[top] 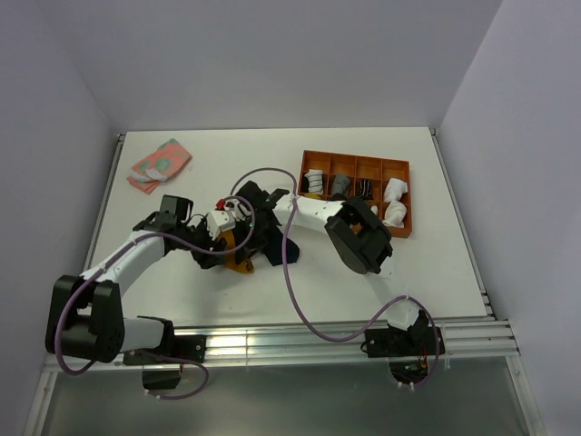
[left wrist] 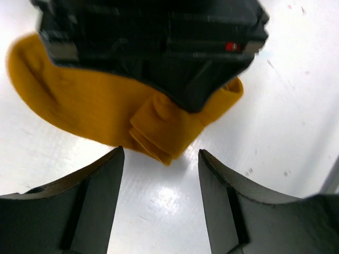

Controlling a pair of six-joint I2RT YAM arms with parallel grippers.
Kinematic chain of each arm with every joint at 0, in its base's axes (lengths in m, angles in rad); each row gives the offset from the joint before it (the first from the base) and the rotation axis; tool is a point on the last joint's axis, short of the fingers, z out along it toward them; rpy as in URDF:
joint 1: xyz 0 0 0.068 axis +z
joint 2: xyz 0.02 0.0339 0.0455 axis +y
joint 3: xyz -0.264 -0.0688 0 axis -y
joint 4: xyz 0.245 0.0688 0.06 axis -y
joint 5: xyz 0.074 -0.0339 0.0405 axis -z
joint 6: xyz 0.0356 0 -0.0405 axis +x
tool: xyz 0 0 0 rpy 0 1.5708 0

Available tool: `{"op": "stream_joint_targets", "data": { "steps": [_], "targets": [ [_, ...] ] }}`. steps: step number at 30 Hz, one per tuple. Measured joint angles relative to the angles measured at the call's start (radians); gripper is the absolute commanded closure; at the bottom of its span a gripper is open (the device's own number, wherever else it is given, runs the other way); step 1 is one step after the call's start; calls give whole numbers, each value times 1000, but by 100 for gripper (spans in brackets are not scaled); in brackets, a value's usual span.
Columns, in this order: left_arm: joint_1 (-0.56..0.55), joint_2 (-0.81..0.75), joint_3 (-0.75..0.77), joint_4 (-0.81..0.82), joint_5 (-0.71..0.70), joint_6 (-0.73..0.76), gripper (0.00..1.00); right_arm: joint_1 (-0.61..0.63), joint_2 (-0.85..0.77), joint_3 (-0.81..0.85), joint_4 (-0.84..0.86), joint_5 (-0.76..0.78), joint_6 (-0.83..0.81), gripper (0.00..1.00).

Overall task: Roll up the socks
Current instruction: Roll the sock at the center of the board.

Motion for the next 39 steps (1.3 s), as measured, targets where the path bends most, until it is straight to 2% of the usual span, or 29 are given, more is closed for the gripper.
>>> {"op": "stream_joint_targets", "data": {
  "steps": [5,10,20,21,30,39],
  "targets": [
    [-40,-35,-29,100,-44,-20,35,0,0,0,0,-1,0,99],
    [-87,-67,-87,168,-112,24,34,0,0,0,0,-1,0,99],
    [-208,-296,-259,245,-198,150,31,0,5,2,0,-11,0,99],
    [-219,-304,-269,258,-209,160,28,0,6,2,0,-14,0,99],
    [-314,-302,-357,354,-307,221,28,-2,9,4,-1,-21,0,99],
    [-349,-272,-376,457,-355,222,29,-3,9,6,-3,-22,-2,99]
  ]
}}
